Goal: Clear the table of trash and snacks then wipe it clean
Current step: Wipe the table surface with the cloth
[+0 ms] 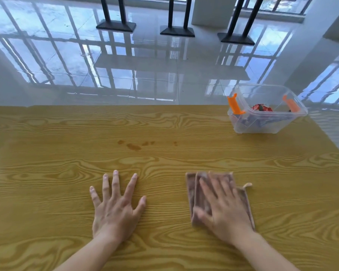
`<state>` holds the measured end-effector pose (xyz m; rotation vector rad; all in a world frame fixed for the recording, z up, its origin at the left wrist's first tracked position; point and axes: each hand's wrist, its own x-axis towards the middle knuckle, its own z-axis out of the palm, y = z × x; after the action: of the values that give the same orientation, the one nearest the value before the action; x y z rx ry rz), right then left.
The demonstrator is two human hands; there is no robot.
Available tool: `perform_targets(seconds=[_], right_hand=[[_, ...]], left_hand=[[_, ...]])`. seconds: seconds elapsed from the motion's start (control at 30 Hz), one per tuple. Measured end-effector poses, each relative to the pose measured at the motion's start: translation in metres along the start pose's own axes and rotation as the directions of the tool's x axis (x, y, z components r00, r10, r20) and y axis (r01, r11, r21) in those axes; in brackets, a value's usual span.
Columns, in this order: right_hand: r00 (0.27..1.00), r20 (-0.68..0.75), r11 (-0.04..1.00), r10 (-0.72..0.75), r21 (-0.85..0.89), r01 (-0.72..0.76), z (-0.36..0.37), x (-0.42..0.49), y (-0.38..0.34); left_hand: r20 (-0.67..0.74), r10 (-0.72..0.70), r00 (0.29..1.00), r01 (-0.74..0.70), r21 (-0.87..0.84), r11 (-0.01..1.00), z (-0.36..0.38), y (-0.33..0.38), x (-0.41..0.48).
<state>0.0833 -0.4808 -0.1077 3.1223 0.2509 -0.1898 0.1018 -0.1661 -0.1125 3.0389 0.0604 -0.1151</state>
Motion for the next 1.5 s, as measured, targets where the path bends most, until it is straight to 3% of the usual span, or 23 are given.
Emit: perform_targets(seconds=[0.1, 0.17, 0.23, 0.33, 0.43, 0.5, 0.57, 0.63, 0.73, 0.8, 0.87, 0.97, 1.17, 1.27, 1.37, 1.43, 1.5], right_hand=[[0.946, 0.08, 0.941, 0.315, 0.103, -0.322, -0.026, 0.087, 0.009], [0.91, 0.128, 0.9, 0.395, 0.145, -0.411, -0.033, 0.127, -0.005], [0.956, 0.12, 0.947, 0.266, 0.151, -0.283, -0.027, 0.117, -0.034], [0.998, -0.008, 0.992, -0.057, 0.112, 0.058, -0.002, 0.034, -0.063], [0.995, 0.006, 0.994, -0.096, 0.053, 0.095, 0.002, 0.003, -0.026], [0.996, 0.043, 0.997, 0.076, 0.025, -0.077, -0.008, 0.039, 0.008], [0.944, 0.102, 0.942, 0.313, 0.092, -0.322, -0.022, 0.095, 0.017], [0.897, 0.162, 0.889, 0.411, 0.144, -0.434, -0.029, 0.148, -0.003], [0.948, 0.145, 0.941, 0.283, 0.148, -0.303, -0.033, 0.167, -0.038], [0.987, 0.106, 0.981, 0.117, 0.144, -0.132, -0.022, 0.132, -0.046], [1.0, 0.026, 0.995, -0.016, 0.103, 0.013, -0.005, 0.074, -0.047], [1.0, 0.01, 0.999, -0.018, 0.049, 0.018, -0.002, 0.048, -0.024], [0.919, 0.144, 0.913, 0.367, 0.134, -0.386, -0.037, 0.18, -0.039], [0.982, 0.118, 0.978, 0.15, 0.13, -0.165, -0.028, 0.153, -0.07], [0.99, -0.029, 0.988, -0.134, 0.069, 0.136, -0.006, 0.063, -0.082], [0.983, -0.007, 0.983, -0.182, 0.024, 0.182, -0.004, 0.044, -0.066], [0.996, 0.009, 0.996, -0.085, 0.026, 0.084, -0.013, 0.076, -0.054]], left_hand=[[0.0, -0.01, 1.0, 0.01, 0.013, 1.0, 0.002, 0.0, 0.001], [0.005, -0.011, 1.0, 0.011, 0.016, 1.0, 0.002, 0.0, 0.002], [0.015, -0.011, 1.0, 0.011, 0.018, 1.0, 0.002, -0.002, 0.002], [0.012, -0.005, 1.0, 0.005, 0.015, 1.0, 0.0, -0.001, 0.001], [0.031, -0.008, 0.999, 0.007, 0.023, 1.0, 0.001, 0.001, 0.001], [0.053, 0.005, 0.999, -0.007, 0.046, 0.999, 0.003, 0.001, 0.001], [0.065, -0.006, 0.998, 0.002, 0.053, 0.999, 0.005, 0.0, 0.002], [0.081, 0.008, 0.997, -0.012, 0.053, 0.998, 0.007, -0.001, 0.004], [0.117, 0.072, 0.99, -0.077, 0.041, 0.996, 0.005, -0.007, 0.013], [0.135, 0.143, 0.98, -0.148, 0.021, 0.989, -0.003, -0.026, 0.024], [0.113, 0.123, 0.986, -0.128, 0.03, 0.991, -0.011, -0.053, 0.038], [0.075, 0.012, 0.997, -0.016, 0.051, 0.999, -0.013, -0.079, 0.048], [0.011, 0.025, 1.0, -0.025, 0.04, 0.999, -0.006, -0.082, 0.05], [0.026, 0.028, 0.999, -0.029, 0.057, 0.998, -0.008, -0.083, 0.048], [0.022, 0.027, 0.999, -0.028, 0.057, 0.998, -0.011, -0.081, 0.047], [0.027, 0.025, 0.999, -0.027, 0.056, 0.998, -0.011, -0.081, 0.047], [0.022, 0.027, 0.999, -0.028, 0.049, 0.998, -0.012, -0.081, 0.047]])
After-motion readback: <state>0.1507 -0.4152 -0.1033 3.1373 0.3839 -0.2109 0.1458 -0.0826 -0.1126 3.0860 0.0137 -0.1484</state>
